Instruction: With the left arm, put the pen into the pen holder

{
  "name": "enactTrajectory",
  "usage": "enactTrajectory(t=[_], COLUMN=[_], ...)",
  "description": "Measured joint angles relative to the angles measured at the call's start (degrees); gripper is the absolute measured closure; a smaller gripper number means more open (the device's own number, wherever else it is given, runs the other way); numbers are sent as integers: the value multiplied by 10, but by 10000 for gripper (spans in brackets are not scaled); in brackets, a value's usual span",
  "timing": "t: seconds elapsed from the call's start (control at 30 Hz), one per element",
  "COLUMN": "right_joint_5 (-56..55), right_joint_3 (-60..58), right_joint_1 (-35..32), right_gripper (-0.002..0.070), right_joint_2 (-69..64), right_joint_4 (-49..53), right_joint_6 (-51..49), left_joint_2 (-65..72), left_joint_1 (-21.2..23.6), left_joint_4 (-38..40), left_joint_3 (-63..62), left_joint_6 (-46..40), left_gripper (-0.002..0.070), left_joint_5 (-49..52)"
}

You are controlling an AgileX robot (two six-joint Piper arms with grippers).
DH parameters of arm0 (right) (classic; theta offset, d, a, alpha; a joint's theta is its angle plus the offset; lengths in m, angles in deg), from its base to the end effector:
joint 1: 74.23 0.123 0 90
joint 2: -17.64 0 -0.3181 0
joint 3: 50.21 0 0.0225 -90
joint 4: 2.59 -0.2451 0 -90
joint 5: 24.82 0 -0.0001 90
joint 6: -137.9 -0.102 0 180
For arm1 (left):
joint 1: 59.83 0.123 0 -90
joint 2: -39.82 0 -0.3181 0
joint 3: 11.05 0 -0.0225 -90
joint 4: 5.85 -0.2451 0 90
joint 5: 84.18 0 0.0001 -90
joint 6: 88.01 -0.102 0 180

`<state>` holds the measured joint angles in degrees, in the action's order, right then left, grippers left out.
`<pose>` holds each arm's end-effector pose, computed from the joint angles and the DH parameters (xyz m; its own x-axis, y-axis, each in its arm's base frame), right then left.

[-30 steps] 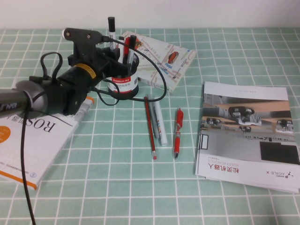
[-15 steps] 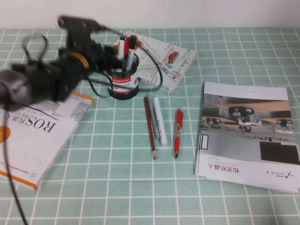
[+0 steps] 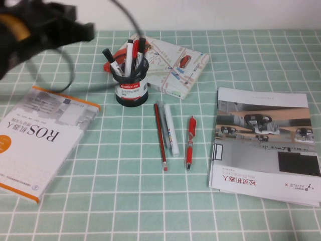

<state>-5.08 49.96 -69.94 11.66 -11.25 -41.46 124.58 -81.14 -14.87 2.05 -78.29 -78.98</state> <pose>0.0242 0.0070 0.1694 -0.2777 0.1102 -0.9543 -0.0880 0.9863 0.1395 0.2951 -0.1135 0.4055 -0.2140 0.0697 -0.9743 0.3478 0.9375 -0.0093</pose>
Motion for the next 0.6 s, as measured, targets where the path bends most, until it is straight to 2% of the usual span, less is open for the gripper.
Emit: enactTrajectory(t=[0.27, 0.4, 0.6], right_joint_5=[0, 0, 0], right_joint_3=[0, 0, 0], right_joint_1=[0, 0, 0], right_gripper=[696, 696, 696], right_joint_2=[0, 0, 0], right_joint_4=[0, 0, 0], right_joint_6=[0, 0, 0], left_joint_2=[-198, -294, -394], left_joint_1=[0, 0, 0], left_joint_4=[10, 9, 4], left_joint_3=[207, 294, 366], left_joint_6=[37, 41, 40], left_gripper=[675, 675, 675], left_joint_5=[-17, 5, 33])
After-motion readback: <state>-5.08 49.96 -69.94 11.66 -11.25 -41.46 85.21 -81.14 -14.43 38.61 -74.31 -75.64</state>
